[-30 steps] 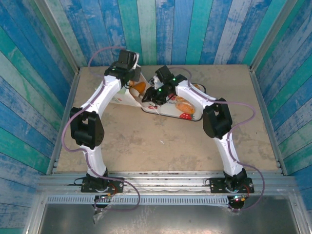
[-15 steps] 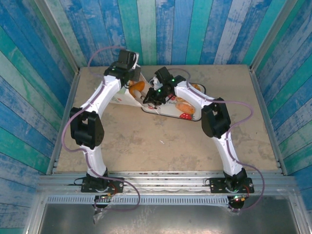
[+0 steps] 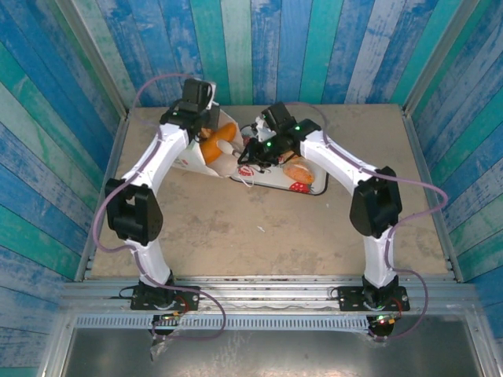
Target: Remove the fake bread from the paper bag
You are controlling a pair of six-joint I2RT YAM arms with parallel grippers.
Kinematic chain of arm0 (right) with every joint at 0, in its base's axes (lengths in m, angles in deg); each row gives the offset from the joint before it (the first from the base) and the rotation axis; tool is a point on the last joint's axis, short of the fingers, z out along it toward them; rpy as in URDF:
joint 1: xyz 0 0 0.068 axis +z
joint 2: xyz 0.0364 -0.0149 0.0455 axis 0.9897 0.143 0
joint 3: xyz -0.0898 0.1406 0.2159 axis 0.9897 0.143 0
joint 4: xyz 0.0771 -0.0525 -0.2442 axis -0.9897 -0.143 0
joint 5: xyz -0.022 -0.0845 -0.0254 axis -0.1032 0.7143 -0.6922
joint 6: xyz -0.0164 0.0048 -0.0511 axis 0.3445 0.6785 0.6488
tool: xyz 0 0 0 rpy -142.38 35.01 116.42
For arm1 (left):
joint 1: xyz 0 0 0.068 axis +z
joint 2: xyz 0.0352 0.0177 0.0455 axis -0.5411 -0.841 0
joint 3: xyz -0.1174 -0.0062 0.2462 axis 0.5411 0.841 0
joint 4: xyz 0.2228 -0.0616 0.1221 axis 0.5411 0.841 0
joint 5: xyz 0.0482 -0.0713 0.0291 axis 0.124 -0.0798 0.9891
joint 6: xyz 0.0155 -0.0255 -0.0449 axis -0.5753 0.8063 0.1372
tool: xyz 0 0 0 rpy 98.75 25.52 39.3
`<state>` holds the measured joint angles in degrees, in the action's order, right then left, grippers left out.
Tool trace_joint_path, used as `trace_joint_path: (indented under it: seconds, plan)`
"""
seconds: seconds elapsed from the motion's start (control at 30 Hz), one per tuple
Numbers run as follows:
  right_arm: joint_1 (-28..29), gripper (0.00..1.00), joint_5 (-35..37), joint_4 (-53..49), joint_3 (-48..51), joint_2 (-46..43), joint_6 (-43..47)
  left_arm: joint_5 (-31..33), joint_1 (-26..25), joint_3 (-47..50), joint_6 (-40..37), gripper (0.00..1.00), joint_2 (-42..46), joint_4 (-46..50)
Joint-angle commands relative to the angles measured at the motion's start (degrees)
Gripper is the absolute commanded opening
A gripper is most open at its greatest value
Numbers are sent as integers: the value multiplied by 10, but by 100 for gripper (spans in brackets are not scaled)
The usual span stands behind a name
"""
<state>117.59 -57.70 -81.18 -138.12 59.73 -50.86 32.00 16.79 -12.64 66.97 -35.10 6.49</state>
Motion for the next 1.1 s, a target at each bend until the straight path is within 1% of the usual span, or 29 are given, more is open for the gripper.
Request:
trace_joint_path:
  seconds: [0.0, 0.27, 0.4, 0.6, 0.73, 0.93, 0.97, 1.07]
  plan:
    - [6, 2, -10, 8, 30, -44, 24, 18, 4, 13, 3, 0, 66, -22]
    - [19, 2, 3, -9, 112, -137, 49, 64, 7, 35, 4, 0, 83, -30]
    - [23, 2, 20, -12, 147, -176, 52, 47, 7, 42, 1, 0, 89, -30]
    - [22, 2, 45, -14, 179, -239, 57, 25, 7, 83, -29, 0, 121, -47]
    - [11, 2, 54, -25, 186, -279, 65, 11, 7, 126, -65, 0, 157, -69]
    - [-10, 2, 65, -61, 191, -320, 78, 15, 7, 183, -115, 0, 193, -96]
    - [-31, 3, 69, -70, 192, -326, 81, 15, 7, 189, -121, 0, 197, -98]
    - [-55, 3, 72, -87, 200, -343, 89, 8, 7, 198, -134, 0, 202, -96]
